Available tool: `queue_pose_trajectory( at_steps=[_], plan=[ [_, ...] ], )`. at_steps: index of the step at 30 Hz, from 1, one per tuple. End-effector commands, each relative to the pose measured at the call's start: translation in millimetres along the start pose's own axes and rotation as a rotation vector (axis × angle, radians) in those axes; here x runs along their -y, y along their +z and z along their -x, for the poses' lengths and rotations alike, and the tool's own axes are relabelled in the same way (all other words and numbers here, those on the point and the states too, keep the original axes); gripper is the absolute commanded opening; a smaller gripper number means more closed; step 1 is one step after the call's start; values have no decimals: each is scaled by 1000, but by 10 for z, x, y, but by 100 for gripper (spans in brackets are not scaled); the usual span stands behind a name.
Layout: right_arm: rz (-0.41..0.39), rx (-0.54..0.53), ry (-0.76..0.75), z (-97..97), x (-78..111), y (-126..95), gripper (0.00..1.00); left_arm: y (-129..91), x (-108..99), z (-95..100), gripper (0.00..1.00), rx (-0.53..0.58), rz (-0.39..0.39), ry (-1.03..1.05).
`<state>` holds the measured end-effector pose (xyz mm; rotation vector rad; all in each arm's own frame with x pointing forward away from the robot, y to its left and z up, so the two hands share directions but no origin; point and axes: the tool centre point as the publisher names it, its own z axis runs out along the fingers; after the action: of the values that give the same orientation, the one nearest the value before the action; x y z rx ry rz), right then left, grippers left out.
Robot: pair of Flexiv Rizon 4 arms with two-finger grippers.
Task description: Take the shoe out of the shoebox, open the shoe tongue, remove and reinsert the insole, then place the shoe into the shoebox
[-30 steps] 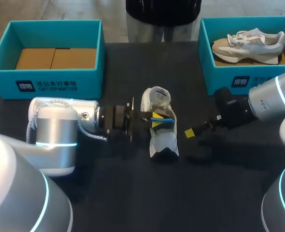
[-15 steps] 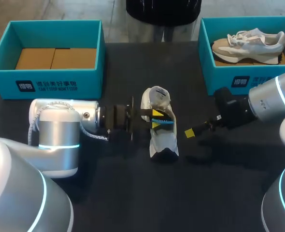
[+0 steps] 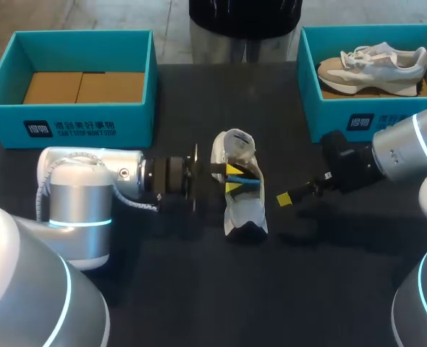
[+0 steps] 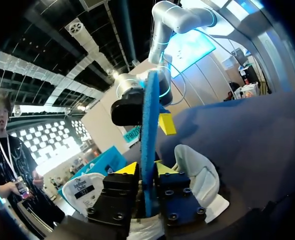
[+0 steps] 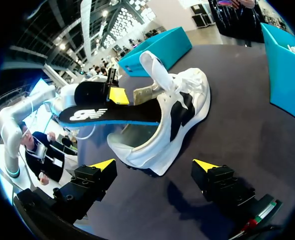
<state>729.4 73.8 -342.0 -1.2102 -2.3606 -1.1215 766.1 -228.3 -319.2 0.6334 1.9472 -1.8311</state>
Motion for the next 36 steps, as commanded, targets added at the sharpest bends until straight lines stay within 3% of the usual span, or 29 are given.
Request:
queue_pose_trajectory(
  at_steps=[1, 18, 34, 36],
  plan=[
    [0, 1, -1, -5, 3, 1, 100, 14, -5, -32, 0, -17, 1, -4],
    [0, 1, -1, -5, 3, 1, 100, 120, -284, -30, 0, -46, 89, 63],
    [0, 1, -1, -5, 3, 1, 100, 98, -278, 6, 0, -49, 105, 90],
    [0, 1, -1, -5, 3, 1, 100, 106, -246, 17, 6, -46, 92, 91]
  ],
)
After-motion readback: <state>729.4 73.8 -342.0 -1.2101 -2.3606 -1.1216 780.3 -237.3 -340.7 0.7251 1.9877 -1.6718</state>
